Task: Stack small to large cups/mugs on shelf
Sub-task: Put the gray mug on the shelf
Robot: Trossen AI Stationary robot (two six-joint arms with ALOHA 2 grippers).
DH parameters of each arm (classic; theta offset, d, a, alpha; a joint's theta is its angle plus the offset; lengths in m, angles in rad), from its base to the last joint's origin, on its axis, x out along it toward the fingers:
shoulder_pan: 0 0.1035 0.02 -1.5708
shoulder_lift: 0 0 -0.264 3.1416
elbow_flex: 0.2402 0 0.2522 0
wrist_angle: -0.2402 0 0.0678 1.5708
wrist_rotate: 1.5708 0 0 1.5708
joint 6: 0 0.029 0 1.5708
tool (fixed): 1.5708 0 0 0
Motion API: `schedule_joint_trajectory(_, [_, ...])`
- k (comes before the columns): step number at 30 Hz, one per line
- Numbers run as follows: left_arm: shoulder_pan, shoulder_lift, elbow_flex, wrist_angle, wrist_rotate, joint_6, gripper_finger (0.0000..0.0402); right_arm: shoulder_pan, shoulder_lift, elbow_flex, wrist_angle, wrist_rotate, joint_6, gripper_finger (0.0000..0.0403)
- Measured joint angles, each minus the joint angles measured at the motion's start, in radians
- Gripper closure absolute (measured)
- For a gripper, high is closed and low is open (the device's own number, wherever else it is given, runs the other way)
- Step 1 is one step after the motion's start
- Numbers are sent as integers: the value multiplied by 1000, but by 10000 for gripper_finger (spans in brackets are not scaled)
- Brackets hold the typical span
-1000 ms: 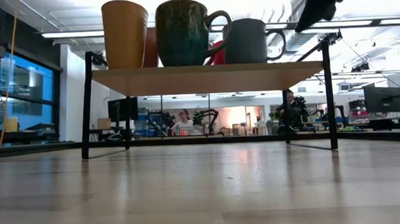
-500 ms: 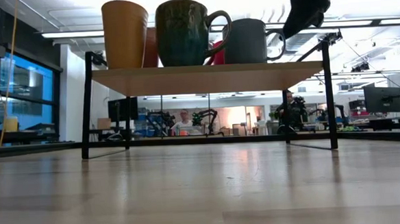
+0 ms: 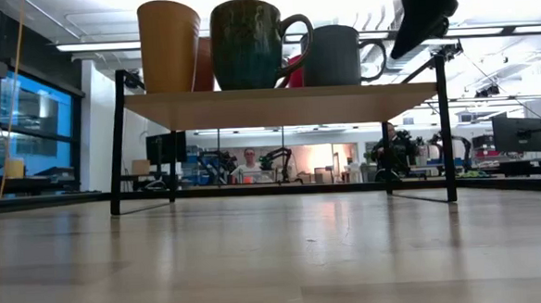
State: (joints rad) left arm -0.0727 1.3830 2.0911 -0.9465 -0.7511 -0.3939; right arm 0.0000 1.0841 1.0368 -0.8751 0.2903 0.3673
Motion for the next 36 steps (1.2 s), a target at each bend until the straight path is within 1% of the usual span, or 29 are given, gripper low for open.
schedule_joint_trajectory(3, [0,0,0,-7,1,0,179,6,4,1,21,-85,-1,403])
schedule_joint_trajectory(5, [0,0,0,-8,1,0,179,14,6,1,40,-92,-6,403])
schedule_joint_trajectory(9, [0,0,0,-8,1,0,179,18,6,1,60,-90,-7,403])
schedule_joint_trajectory(14, [0,0,0,-17,0,0,179,18,6,1,84,-55,-28,403])
schedule_joint_trajectory(24, [0,0,0,-22,0,0,179,11,10,2,154,-50,-80,403])
schedule_joint_trajectory(36, [0,0,0,-22,0,0,179,2,0,2,154,-60,-100,403])
